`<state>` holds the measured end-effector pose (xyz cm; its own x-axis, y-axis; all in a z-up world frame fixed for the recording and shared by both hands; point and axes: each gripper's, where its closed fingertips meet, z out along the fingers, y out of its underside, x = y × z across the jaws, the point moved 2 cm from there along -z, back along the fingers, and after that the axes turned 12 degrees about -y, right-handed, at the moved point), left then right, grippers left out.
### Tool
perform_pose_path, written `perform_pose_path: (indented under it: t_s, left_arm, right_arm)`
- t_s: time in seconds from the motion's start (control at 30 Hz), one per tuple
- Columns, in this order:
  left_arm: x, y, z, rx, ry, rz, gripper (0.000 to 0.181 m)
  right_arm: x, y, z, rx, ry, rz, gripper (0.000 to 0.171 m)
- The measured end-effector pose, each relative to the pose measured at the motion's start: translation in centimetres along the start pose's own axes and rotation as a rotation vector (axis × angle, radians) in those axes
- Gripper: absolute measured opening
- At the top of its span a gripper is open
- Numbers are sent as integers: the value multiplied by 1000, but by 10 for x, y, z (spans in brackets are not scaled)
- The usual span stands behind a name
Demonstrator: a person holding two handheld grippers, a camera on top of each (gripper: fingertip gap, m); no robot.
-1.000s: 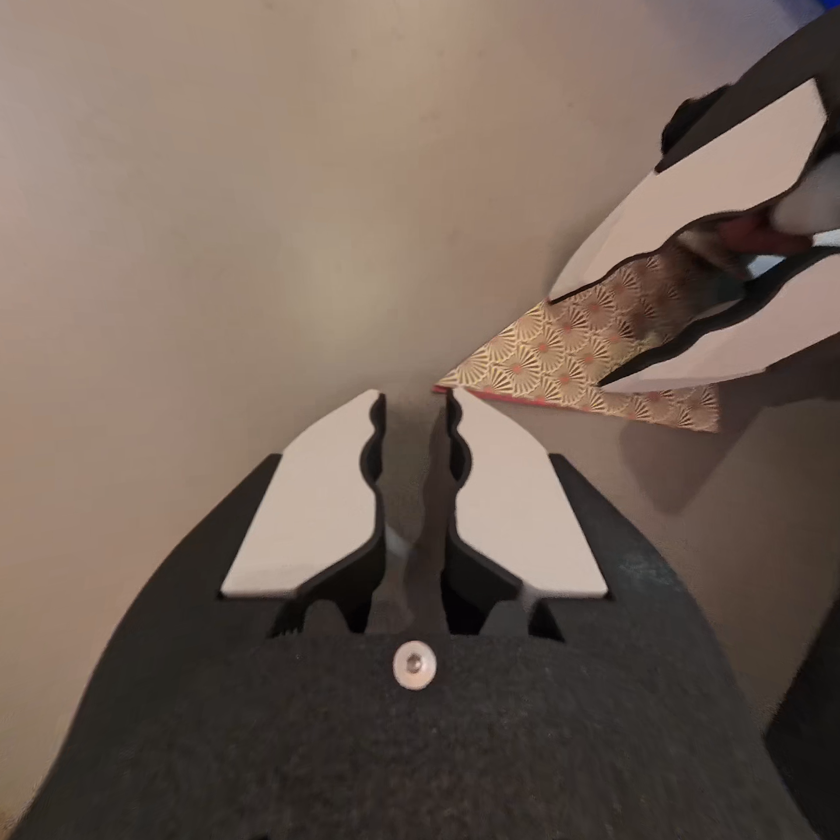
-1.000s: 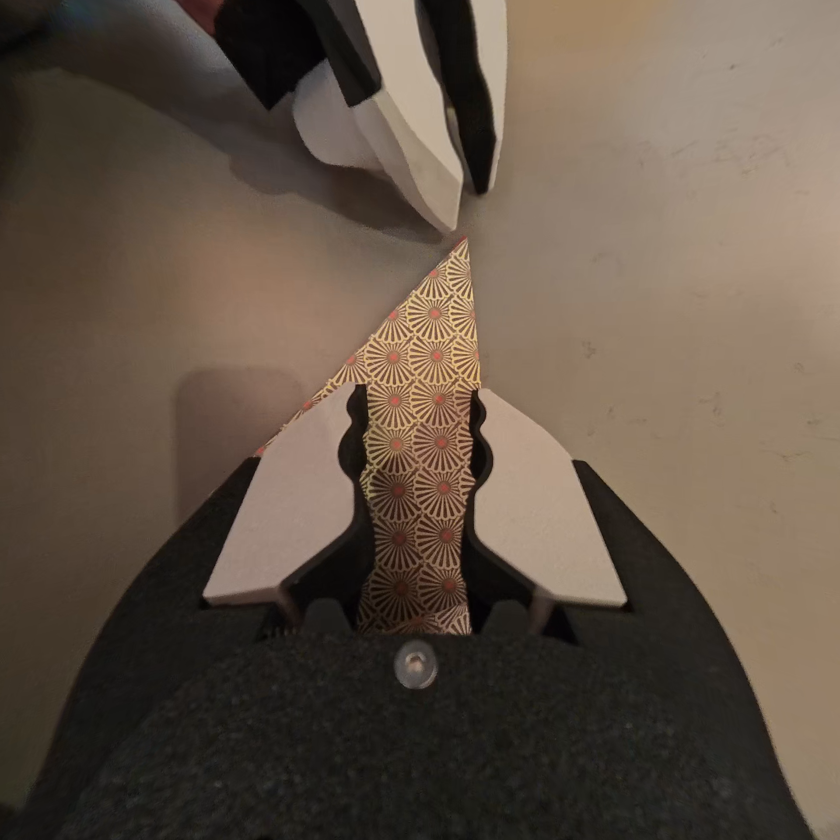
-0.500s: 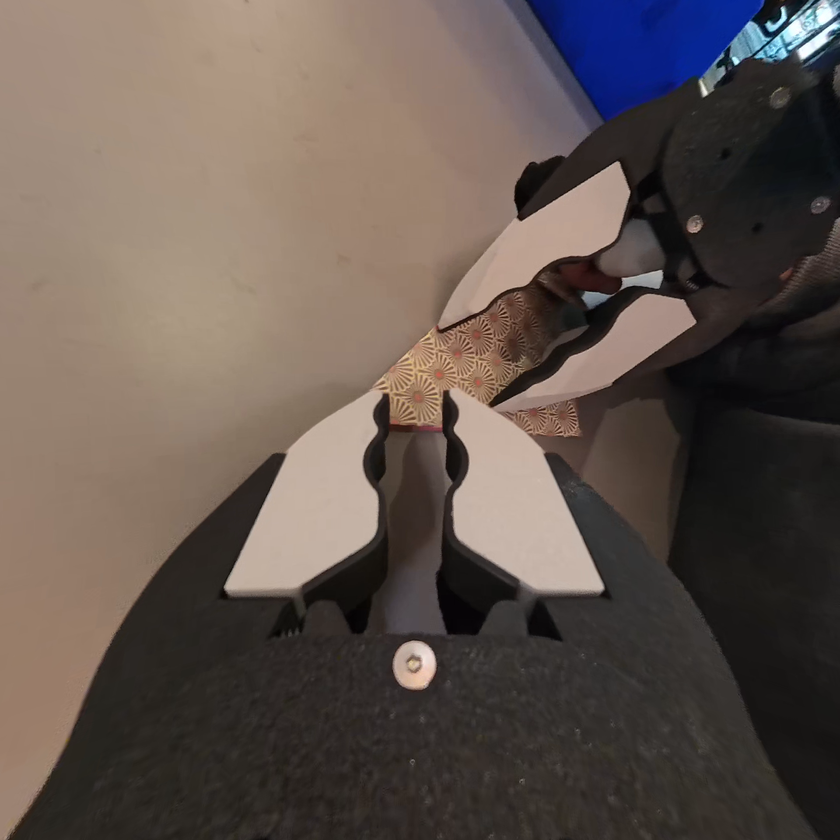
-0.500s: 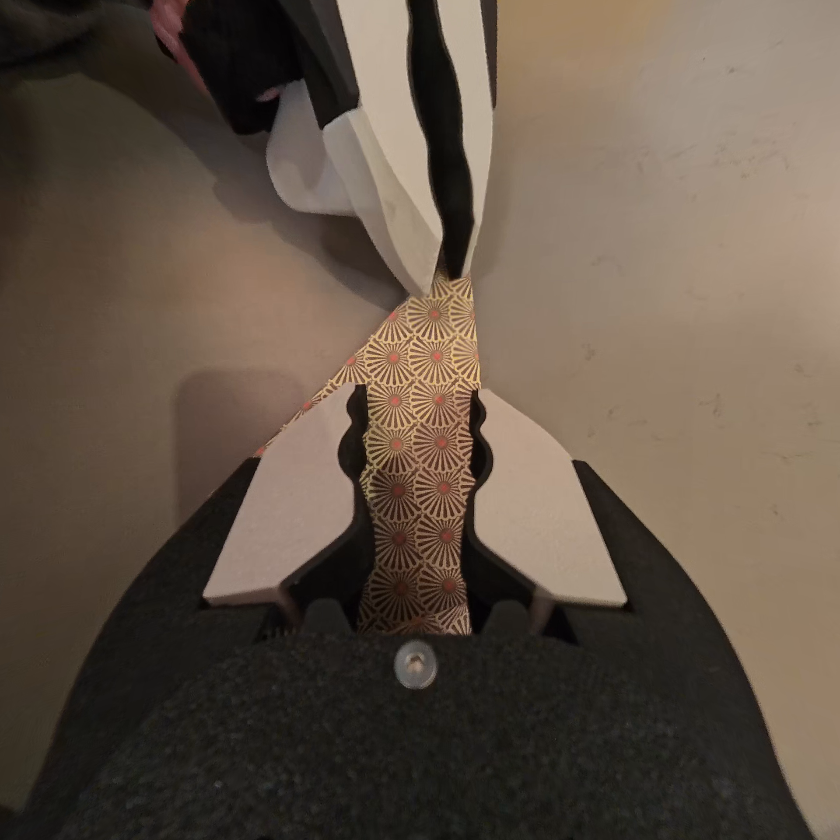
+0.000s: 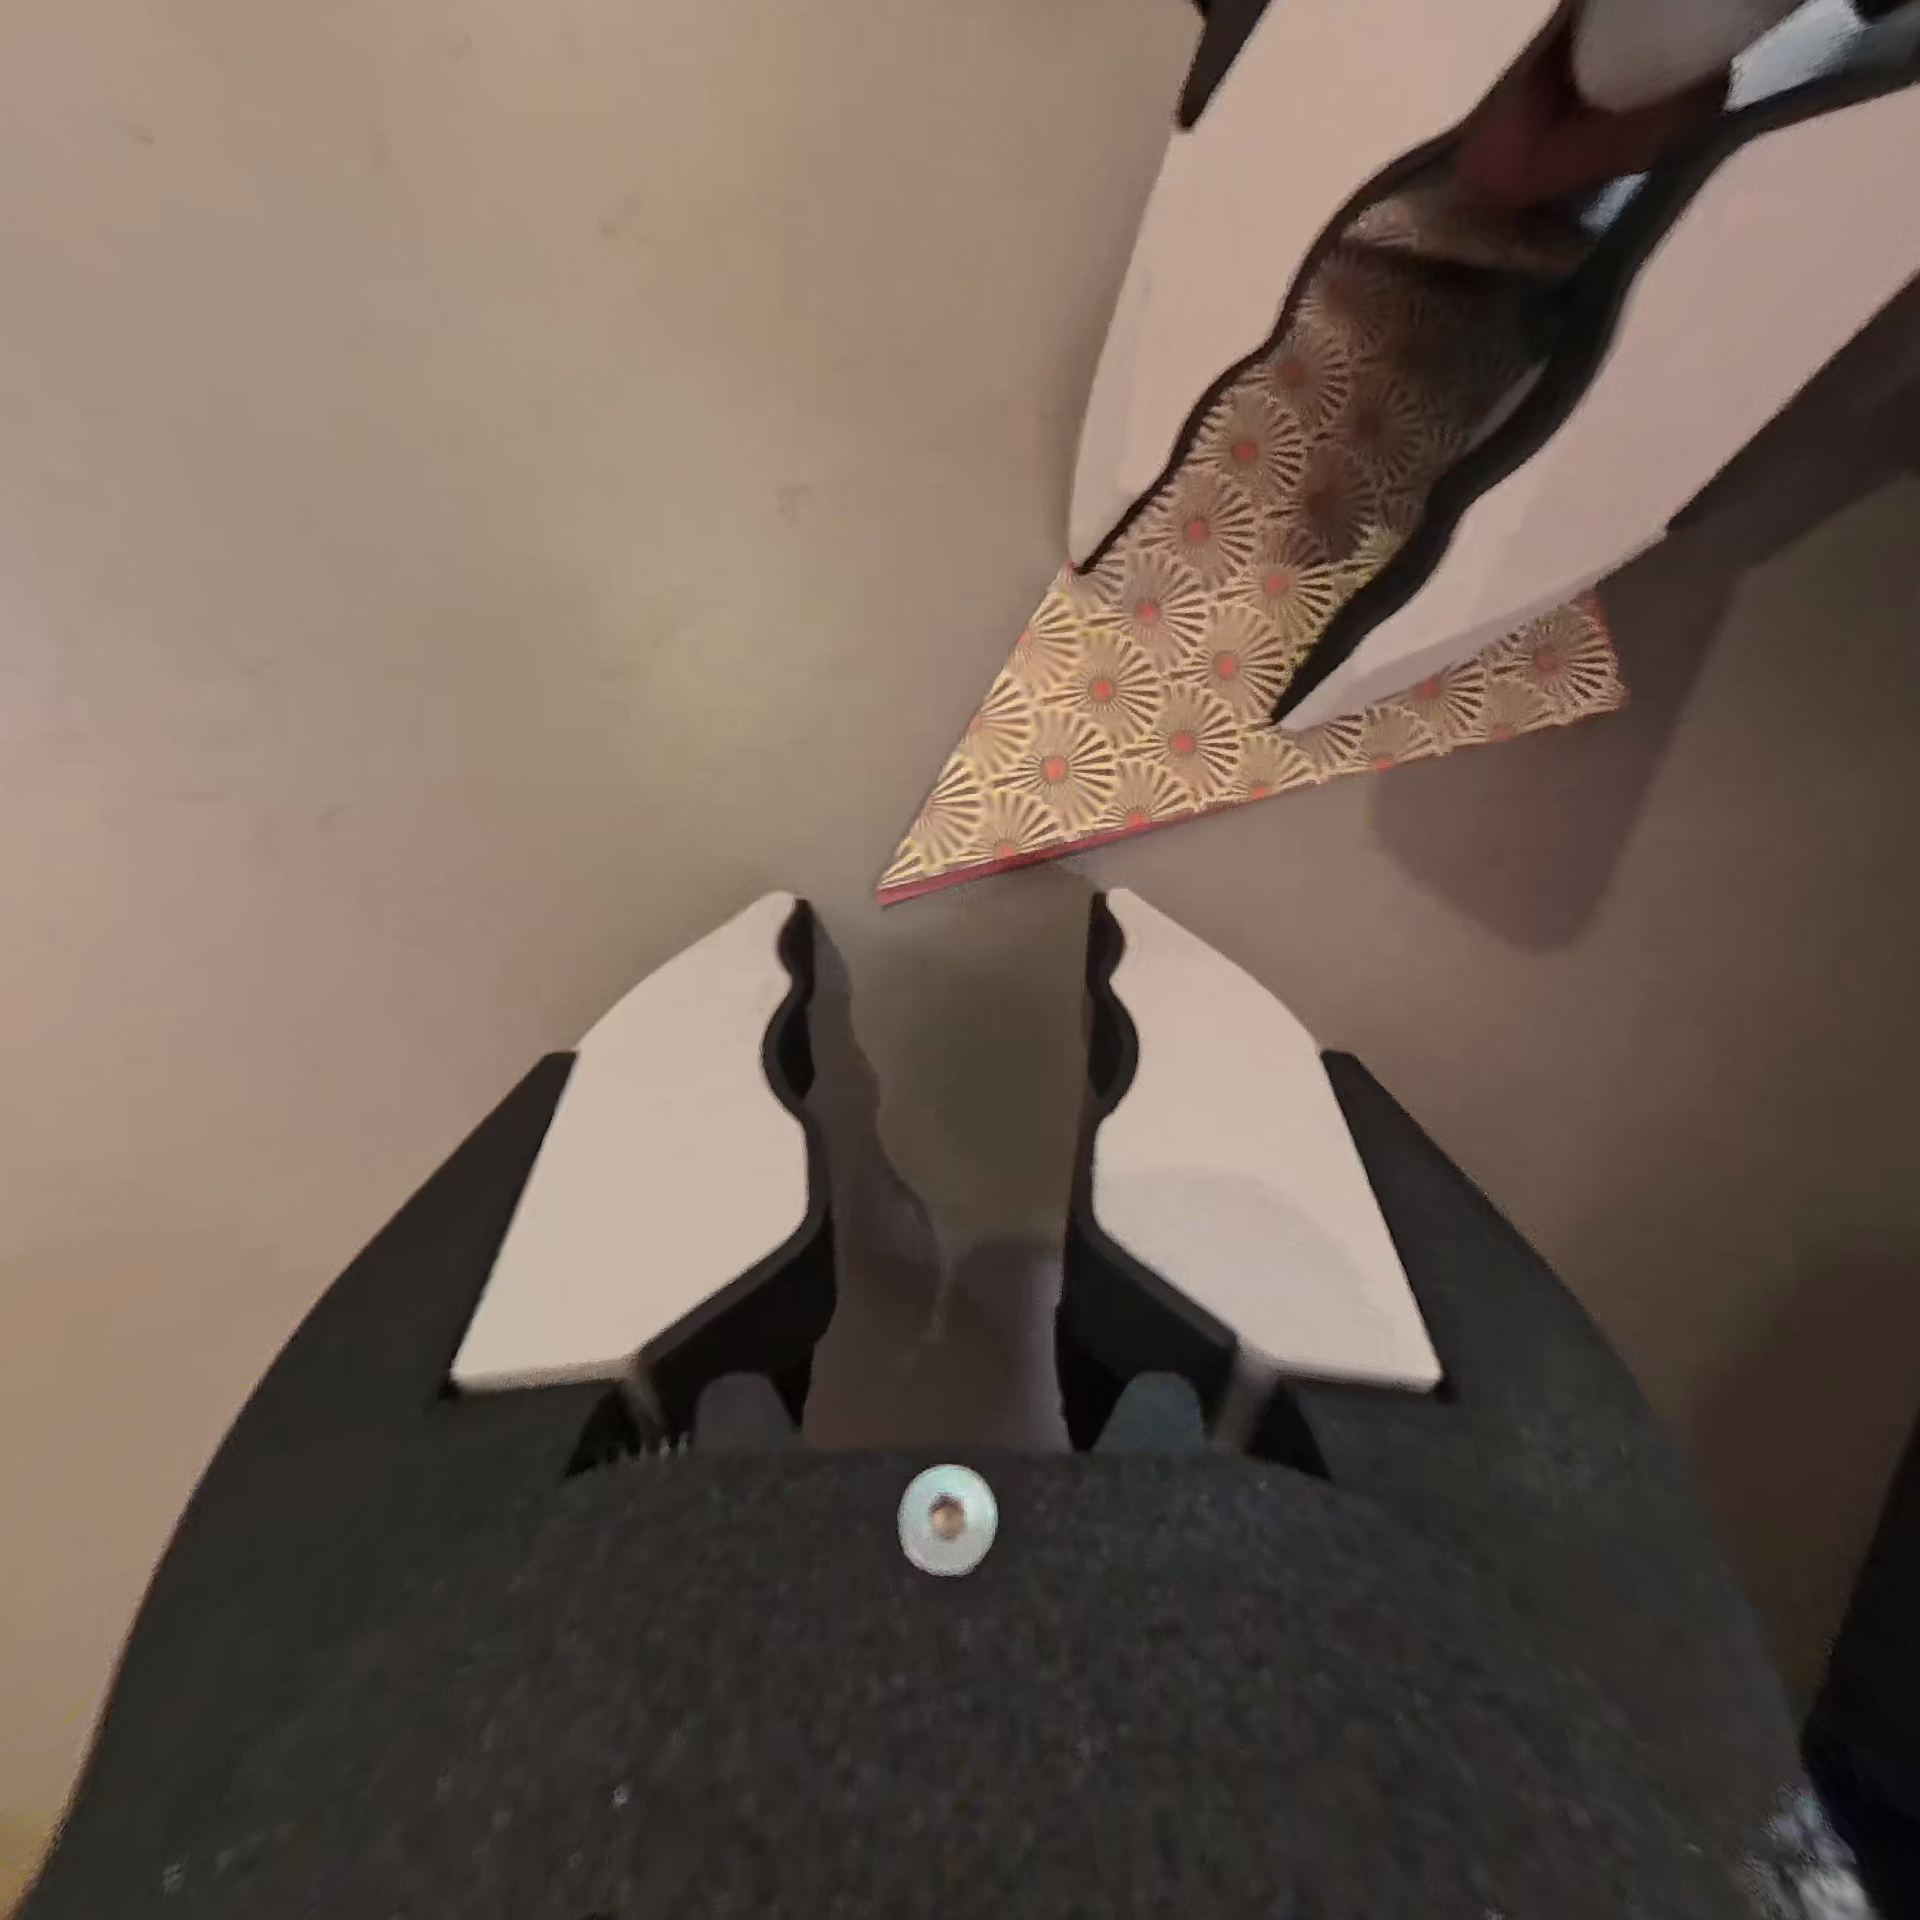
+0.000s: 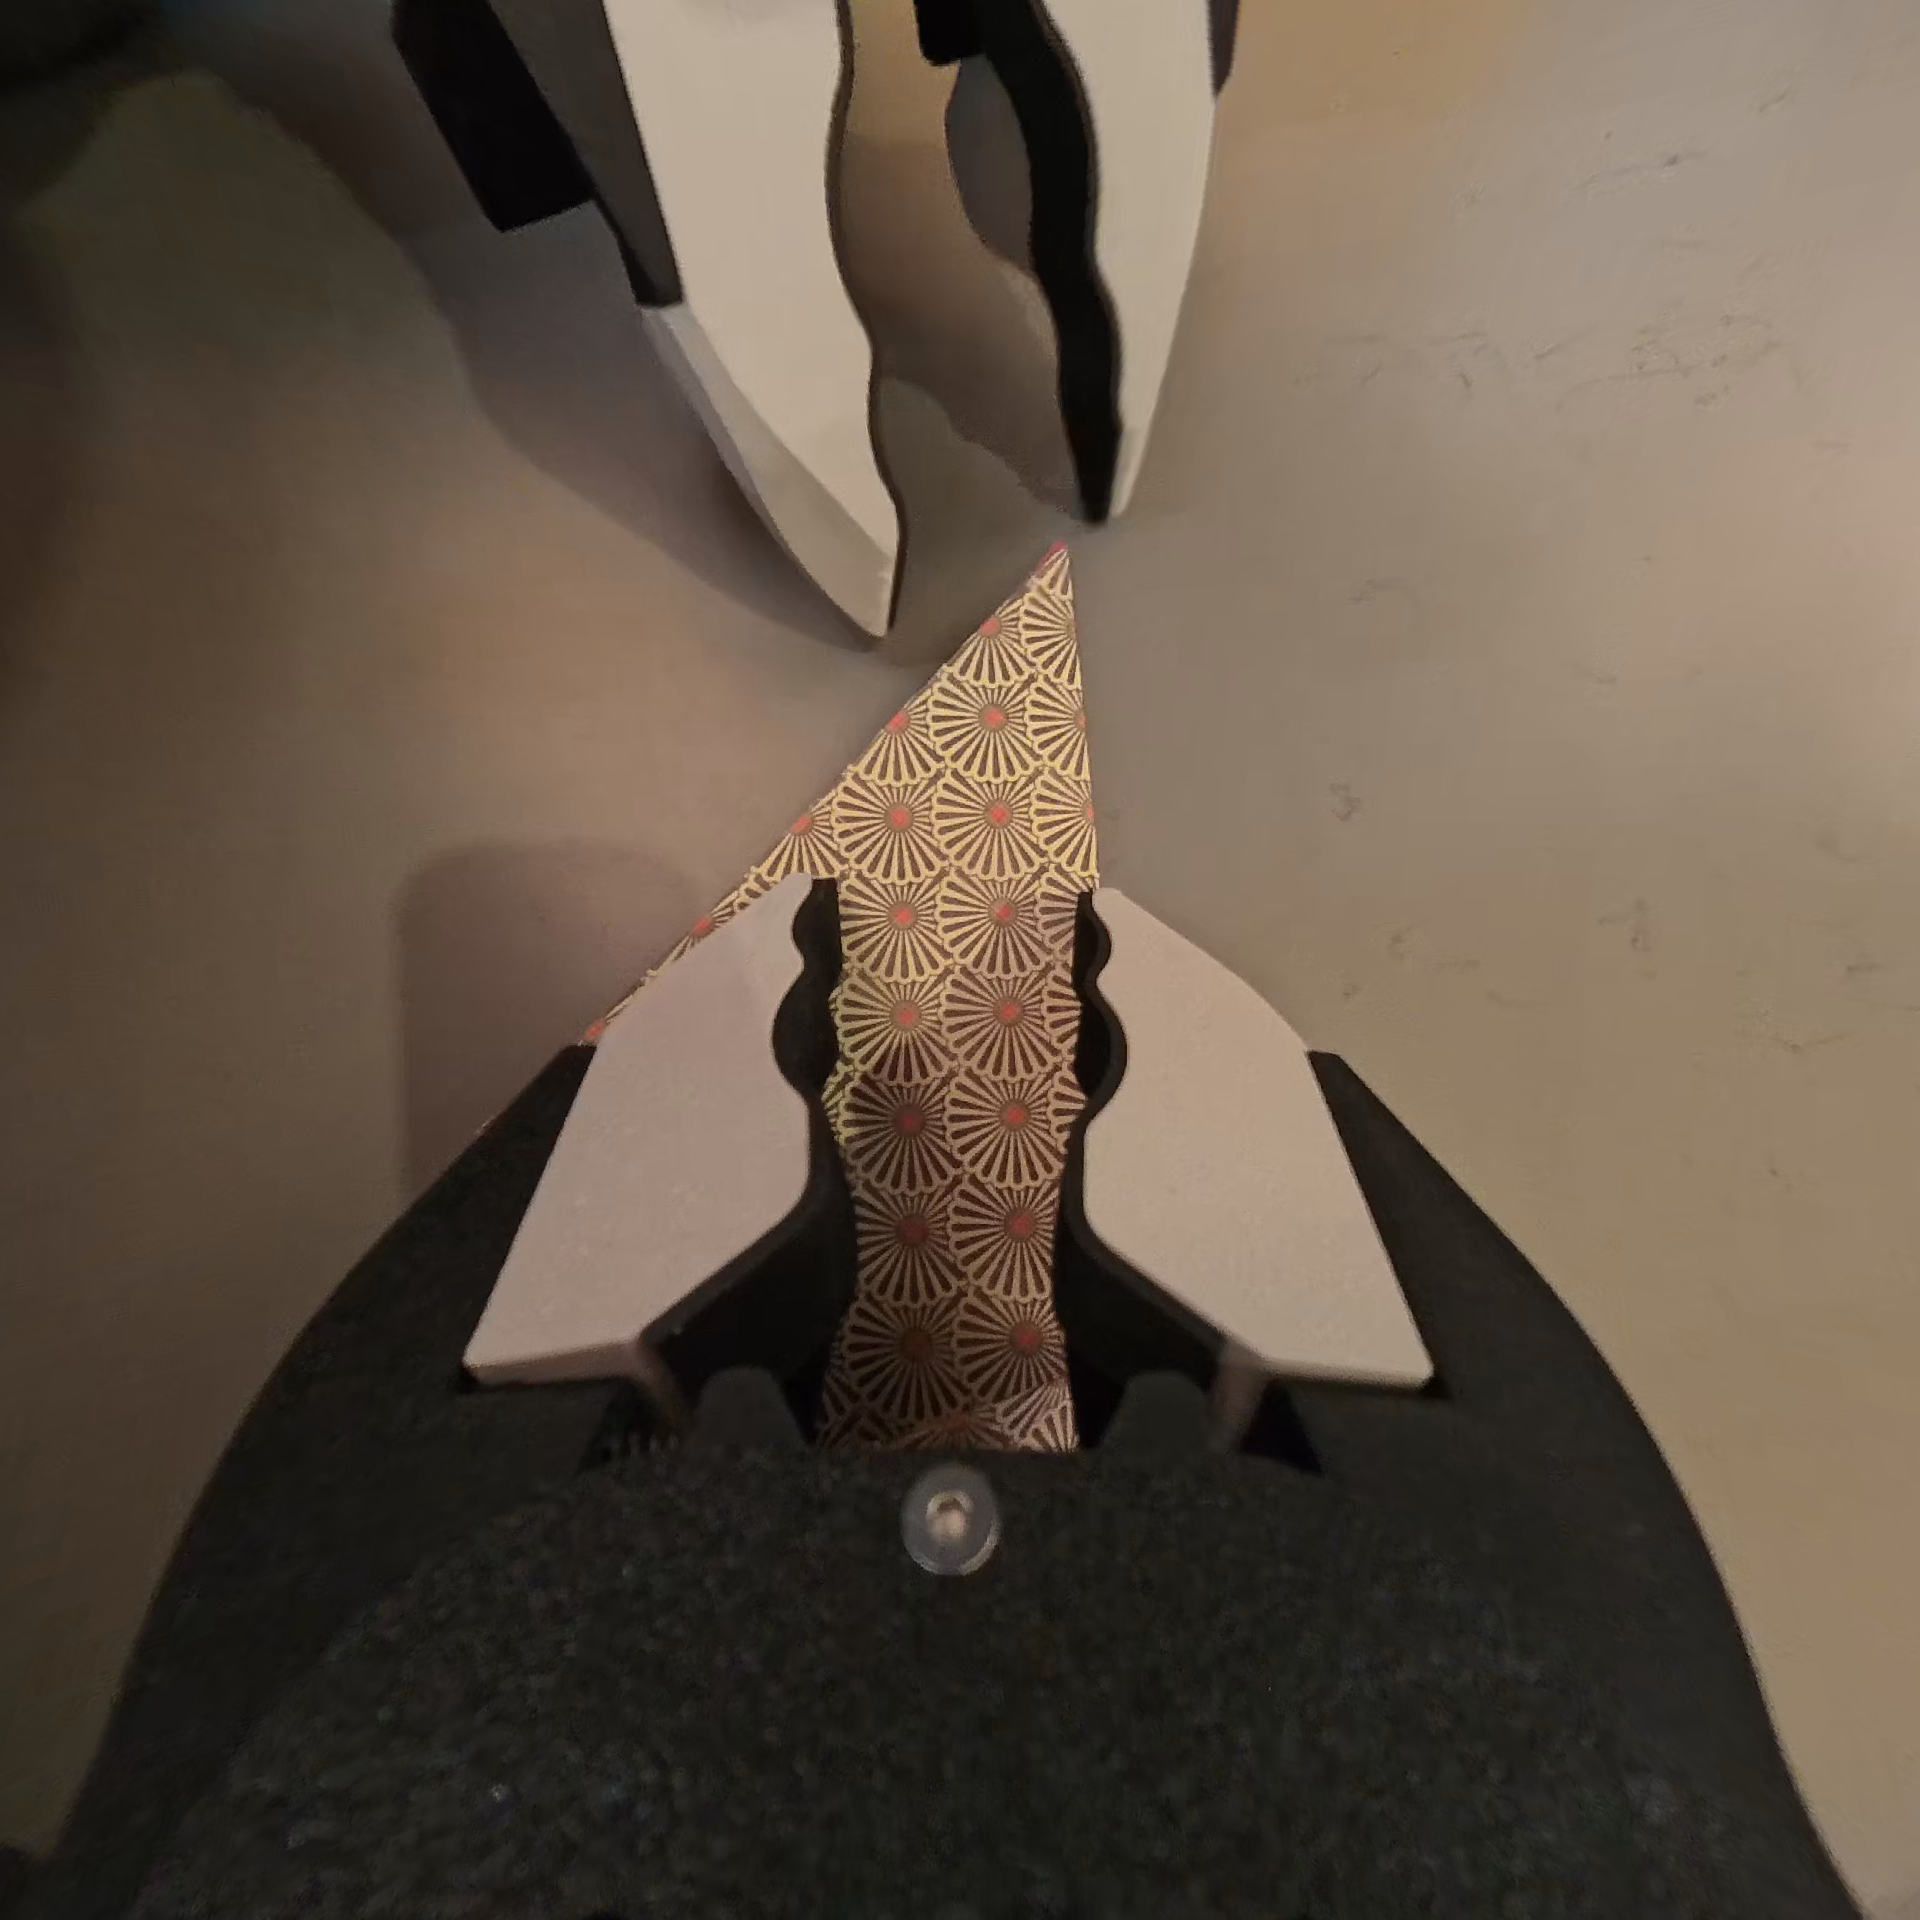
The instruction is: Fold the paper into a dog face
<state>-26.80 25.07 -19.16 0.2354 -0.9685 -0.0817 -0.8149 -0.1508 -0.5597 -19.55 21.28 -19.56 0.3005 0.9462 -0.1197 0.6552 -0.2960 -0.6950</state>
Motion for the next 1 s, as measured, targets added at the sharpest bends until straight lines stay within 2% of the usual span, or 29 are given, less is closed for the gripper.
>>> perform_pose_path:
  t_s: [0.13, 0.37, 0.73, 1.0]
  left_arm:
    - [2, -4, 2, 21, 39, -3, 37]
    - [-8, -2, 4, 6, 3, 4, 1]
    - [-11, -6, 5, -7, 0, -14, 0]
    - [-4, -25, -15, 91, 35, -66, 0]
  right_arm:
    - [0, 0, 0, 0, 0, 0, 42]
    - [0, 0, 0, 0, 0, -1, 42]
    - [0, 0, 0, 1, 0, 1, 42]
    - [0, 0, 0, 1, 0, 1, 42]
